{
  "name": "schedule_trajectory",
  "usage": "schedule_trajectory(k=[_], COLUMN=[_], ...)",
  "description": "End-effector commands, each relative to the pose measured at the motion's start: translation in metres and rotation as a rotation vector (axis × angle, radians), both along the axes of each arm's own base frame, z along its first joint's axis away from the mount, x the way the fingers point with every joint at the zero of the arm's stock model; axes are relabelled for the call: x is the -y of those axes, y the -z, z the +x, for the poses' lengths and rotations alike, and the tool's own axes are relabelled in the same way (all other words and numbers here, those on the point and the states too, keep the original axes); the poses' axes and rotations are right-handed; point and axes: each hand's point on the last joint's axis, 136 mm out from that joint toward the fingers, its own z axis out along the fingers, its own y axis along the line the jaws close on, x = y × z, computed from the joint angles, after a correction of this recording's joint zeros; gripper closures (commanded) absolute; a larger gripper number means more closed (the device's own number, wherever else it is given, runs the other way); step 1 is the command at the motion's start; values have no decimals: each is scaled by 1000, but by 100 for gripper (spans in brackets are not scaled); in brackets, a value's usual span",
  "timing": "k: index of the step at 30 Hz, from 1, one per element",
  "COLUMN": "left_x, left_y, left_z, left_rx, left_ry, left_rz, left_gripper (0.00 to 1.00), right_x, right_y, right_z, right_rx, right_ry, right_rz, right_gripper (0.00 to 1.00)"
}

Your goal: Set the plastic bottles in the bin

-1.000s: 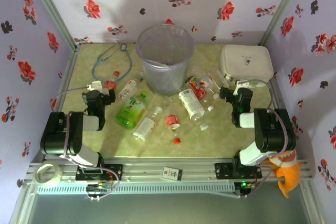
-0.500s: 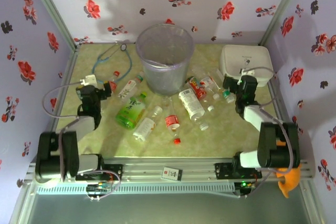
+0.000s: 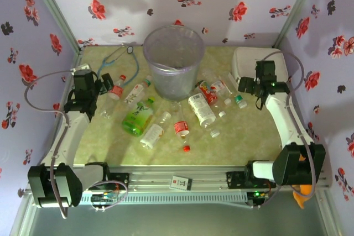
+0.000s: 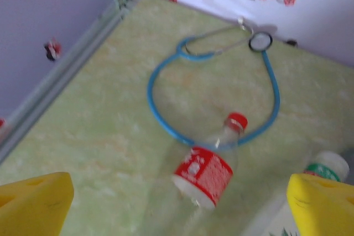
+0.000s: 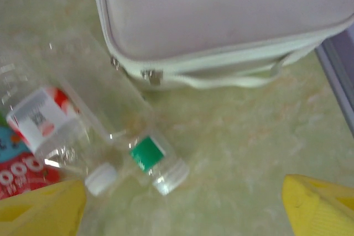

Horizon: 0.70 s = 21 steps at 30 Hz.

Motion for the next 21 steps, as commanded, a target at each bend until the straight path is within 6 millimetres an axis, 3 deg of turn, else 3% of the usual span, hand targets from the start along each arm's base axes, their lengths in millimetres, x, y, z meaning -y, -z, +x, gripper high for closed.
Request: schedule_trajectory(k=[1,7,11,15,21], left_x=[18,27,31,37,38], left_y=[5,-6,-8,-3,3], left_z=[-12,-5,-2,-2,-5], left_rx=[-80,-69,-77,-73,-75], left_ry=[41,80,100,119,121], left_rz=[-80,-95,-97,-117,-124], left_gripper=[0,0,0,0,0], right_x=[-6,-8,-12,-12,-15], right_y=[26,53,73,94,107], right_z=[-41,-39,-23,-4,20], right_rx=[-268,-433,-457,-478,-429], right_ry=[-65,-156,-207,-234,-228], right_rz=[-6,-31,-30,-36,13], right_gripper=[8,18,20,31,38])
